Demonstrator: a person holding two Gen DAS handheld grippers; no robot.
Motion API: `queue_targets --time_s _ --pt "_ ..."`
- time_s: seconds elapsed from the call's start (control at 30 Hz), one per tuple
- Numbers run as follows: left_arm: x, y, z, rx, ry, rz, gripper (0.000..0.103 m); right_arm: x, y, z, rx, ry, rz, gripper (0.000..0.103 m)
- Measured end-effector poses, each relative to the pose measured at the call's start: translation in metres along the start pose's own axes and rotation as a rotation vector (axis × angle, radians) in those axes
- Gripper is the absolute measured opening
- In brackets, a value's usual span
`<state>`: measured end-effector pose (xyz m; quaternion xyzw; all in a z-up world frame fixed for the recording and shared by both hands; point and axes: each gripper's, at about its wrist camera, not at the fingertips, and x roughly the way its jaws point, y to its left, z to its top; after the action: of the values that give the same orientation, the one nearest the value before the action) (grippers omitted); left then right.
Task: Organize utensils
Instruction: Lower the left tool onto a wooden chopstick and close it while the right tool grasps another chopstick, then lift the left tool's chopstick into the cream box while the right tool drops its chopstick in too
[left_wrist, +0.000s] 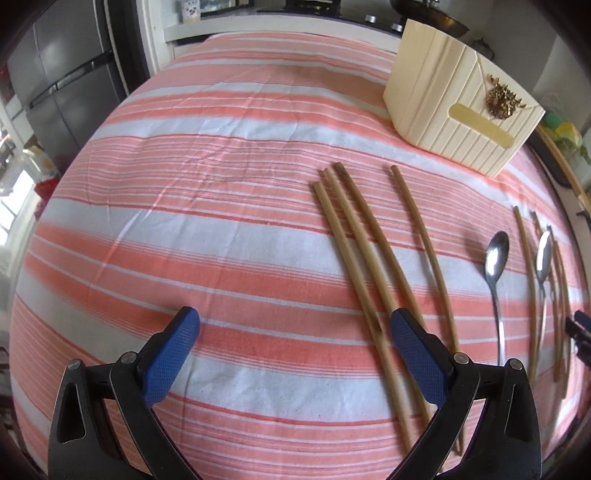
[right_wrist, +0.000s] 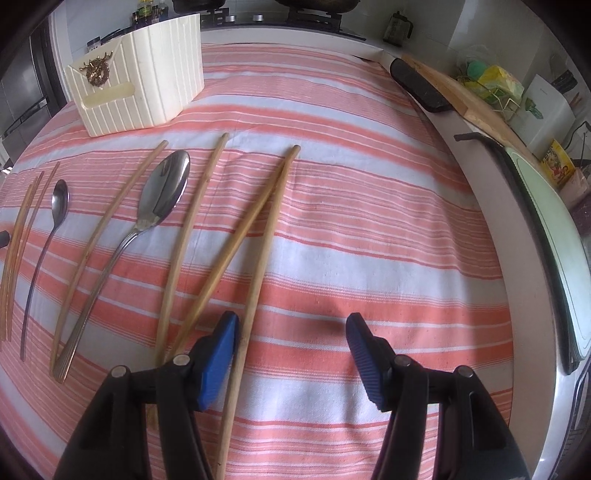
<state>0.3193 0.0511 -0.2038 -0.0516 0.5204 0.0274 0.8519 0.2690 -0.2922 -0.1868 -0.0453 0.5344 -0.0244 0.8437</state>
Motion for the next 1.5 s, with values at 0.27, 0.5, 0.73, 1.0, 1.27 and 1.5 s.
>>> queue_targets --time_s 0.27,0.5,0.73,1.0,1.27,1.5 --pt "0.006 -0.004 0.004 0.049 0.01 0.076 0.103 0.001 0.002 0.002 -0.024 0.012 0.009 0.061" --pt "0.02 -0.005 0.032 0.159 0.132 0.053 0.103 0.015 0.004 0.036 -0.102 0.092 0.076 0.039" --pt "0.028 -0.012 0.066 0.194 0.21 0.001 0.061 0.035 0.006 0.08 -0.069 0.14 0.125 0.01" --pt "0.028 -0.012 0.09 0.182 0.163 -0.035 0.004 0.045 -0.006 0.109 0.039 0.131 0.161 0.006" --pt "-0.051 0.021 0.088 0.076 -0.04 -0.165 0.004 -0.018 -0.029 0.111 0.097 -0.03 0.224 0.006" --pt "-0.143 0.026 0.077 0.075 -0.24 -0.232 0.004 -0.108 -0.031 0.094 0.089 -0.188 0.262 0.006"
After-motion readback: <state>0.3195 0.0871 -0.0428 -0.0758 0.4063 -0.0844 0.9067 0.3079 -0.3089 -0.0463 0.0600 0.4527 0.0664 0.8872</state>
